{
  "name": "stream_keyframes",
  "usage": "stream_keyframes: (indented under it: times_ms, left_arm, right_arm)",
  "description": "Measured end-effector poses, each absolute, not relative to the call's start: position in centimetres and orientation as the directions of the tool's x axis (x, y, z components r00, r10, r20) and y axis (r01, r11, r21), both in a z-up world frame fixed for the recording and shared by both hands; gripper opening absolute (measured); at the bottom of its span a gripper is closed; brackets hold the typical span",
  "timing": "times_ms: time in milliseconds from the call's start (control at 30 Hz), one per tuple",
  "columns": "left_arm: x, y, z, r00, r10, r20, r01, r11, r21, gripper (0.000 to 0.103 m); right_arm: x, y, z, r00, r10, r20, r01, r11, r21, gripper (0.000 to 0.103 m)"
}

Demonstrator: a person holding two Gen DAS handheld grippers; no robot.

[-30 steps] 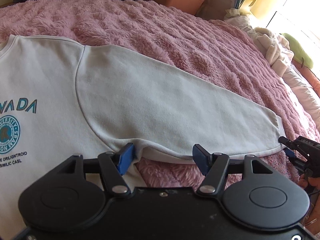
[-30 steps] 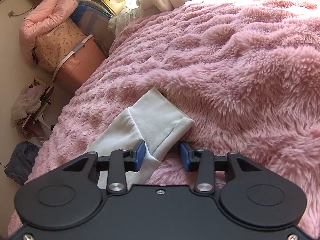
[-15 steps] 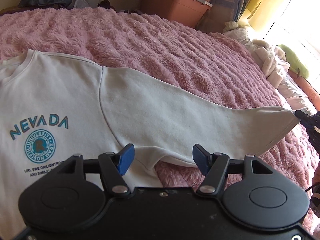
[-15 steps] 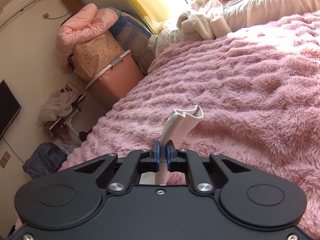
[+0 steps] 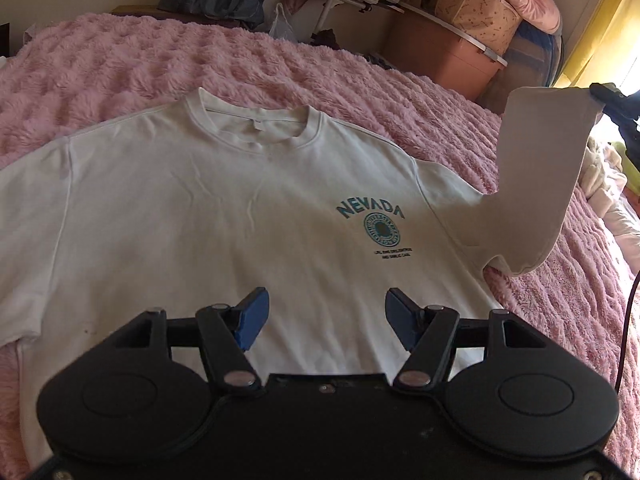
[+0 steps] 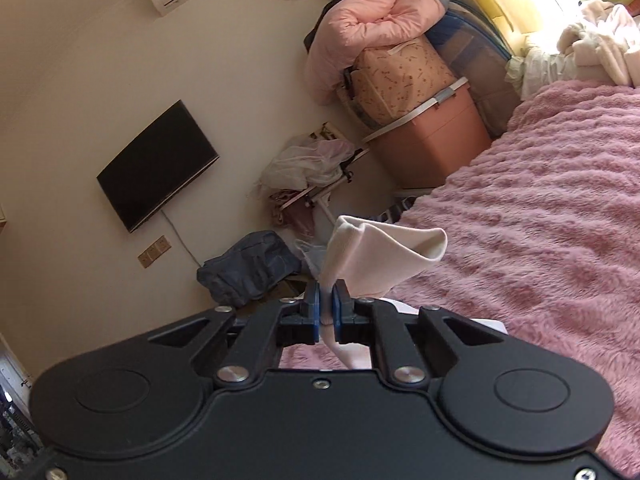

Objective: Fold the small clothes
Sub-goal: 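Lift the cuff with the right tool and carry it across the shirt body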

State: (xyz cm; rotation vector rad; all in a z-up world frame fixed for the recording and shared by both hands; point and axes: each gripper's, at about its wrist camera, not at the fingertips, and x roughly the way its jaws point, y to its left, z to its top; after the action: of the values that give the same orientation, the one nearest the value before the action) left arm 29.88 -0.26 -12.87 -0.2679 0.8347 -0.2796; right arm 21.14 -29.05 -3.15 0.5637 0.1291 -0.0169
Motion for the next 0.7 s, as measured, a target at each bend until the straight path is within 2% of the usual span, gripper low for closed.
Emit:
stream_keyframes:
  times_ms: [167, 333, 500, 700]
  left_arm:
    - [27.3, 5.6, -12.3, 0.667, -0.323, -0.672, 0.080, 0.927, -0.367, 0.068]
    - [25.0, 9.5, -12.6, 0.685, -0.298, -0.665, 0.022, 0.921, -0.390, 0.068]
    - [22.7, 13.3, -13.5, 0.691, -0.263, -0.673, -0.048, 0.912, -0.406, 0.068]
    - [21.5, 16.5, -14.9, 0.694, -0.238, -0.680, -0.122, 0.891, -0.437, 0.068]
  right_arm:
    - [23.1, -20.7, -3.6, 0.976, 0.173, -0.134, -0.083, 0.860, 0.503, 0.008]
    - [25.2, -12.7, -6.4, 0.930, 0.320, -0.183, -0.200, 0.855, 0.479, 0.008]
    - [27.1, -5.5, -11.3, 0.863, 0.419, -0.283, -0.279, 0.861, 0.424, 0.008]
    - [28.1, 0.2, -17.1, 0.789, 0.446, -0.424, -0.304, 0.882, 0.360, 0.008]
